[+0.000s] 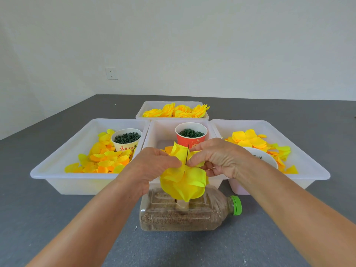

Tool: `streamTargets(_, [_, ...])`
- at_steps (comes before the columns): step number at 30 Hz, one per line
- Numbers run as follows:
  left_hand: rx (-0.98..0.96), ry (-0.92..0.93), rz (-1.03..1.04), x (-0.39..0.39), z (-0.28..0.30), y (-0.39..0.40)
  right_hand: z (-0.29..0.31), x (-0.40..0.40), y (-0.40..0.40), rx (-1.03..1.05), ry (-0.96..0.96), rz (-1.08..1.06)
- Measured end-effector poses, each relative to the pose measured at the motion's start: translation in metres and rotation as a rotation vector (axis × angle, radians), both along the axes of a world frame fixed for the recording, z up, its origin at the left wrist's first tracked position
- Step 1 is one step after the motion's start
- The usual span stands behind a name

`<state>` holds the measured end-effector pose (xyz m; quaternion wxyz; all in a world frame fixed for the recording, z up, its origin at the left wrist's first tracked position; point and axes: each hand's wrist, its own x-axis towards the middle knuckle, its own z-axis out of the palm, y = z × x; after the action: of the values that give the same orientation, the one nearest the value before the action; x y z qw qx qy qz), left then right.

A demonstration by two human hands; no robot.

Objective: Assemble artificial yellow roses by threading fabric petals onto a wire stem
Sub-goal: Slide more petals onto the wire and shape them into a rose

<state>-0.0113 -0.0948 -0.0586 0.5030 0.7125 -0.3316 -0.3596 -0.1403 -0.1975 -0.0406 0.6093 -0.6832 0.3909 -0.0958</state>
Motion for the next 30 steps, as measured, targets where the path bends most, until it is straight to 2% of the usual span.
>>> streamTargets(18, [0.062,0.000,0.024,0.001,-0.003,0.002,-0.007,0.008,-0.001,0.009,0.058,-0.003])
streamTargets(30, [0.062,-0.006,0.006,0.004,-0.004,0.003,0.002,0.009,-0.007,-0.170,0.142,0.151])
